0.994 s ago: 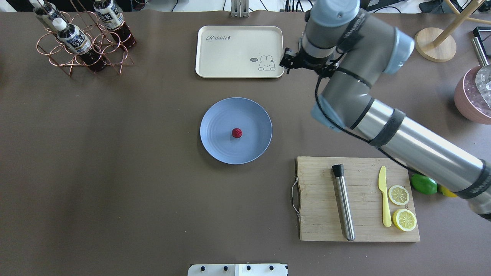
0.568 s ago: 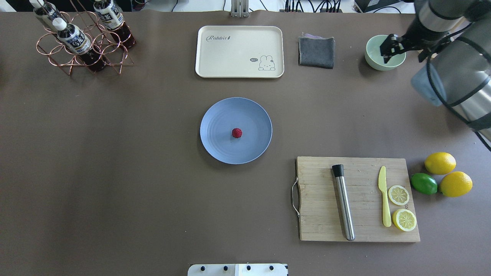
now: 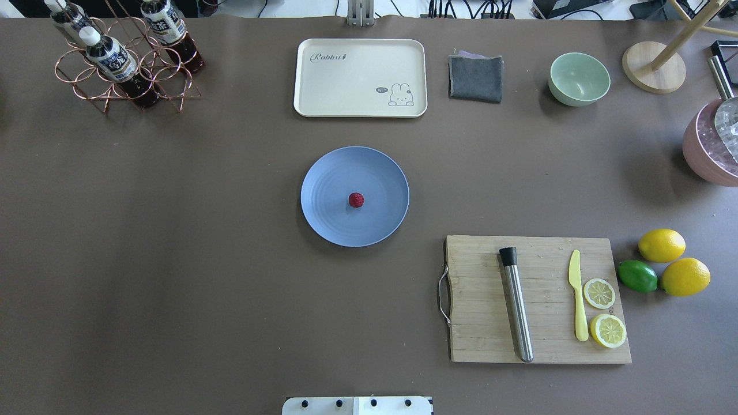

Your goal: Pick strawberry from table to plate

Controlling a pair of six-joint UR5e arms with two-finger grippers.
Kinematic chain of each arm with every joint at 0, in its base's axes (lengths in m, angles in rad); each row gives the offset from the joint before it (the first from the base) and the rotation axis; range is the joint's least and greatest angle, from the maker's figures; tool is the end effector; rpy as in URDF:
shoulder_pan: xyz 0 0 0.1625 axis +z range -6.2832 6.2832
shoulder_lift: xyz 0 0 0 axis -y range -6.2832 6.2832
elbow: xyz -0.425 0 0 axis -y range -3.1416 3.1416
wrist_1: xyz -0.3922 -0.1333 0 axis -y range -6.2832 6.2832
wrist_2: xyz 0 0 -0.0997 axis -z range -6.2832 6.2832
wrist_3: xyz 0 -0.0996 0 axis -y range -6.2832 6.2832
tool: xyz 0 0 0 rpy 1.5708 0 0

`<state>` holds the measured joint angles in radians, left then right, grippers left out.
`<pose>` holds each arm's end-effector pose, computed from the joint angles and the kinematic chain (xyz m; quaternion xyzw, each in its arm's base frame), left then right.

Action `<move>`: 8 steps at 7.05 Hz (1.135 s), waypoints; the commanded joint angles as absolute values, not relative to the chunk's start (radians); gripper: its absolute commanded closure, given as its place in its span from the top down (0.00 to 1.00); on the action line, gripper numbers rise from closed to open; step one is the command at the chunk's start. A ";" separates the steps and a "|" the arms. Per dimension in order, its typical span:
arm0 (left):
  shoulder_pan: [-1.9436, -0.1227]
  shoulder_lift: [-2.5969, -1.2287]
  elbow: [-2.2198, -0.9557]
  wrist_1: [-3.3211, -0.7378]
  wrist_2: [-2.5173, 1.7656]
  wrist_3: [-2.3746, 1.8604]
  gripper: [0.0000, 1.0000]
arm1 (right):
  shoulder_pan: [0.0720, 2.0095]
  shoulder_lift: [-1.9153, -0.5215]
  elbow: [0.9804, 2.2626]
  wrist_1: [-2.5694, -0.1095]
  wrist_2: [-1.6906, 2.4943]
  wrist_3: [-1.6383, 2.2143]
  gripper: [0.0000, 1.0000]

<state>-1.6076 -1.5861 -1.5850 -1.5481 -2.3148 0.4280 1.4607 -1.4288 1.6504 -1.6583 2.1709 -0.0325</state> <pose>-0.0842 -0.4960 0.6485 0.0868 0.3530 0.1823 0.9136 0.0159 -0.5577 0.5652 0.0525 -0.2972 -0.0877 0.9493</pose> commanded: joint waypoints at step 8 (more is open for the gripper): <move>-1.608 -1.588 -1.571 -1.552 -2.313 0.417 0.98 | 1.560 -1.577 1.600 -1.651 2.255 -0.084 1.00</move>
<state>-1.6072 -1.5877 -1.5737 -1.5543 -2.3138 0.4200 1.5583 -1.5758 1.5993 -1.6506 2.2479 -0.0849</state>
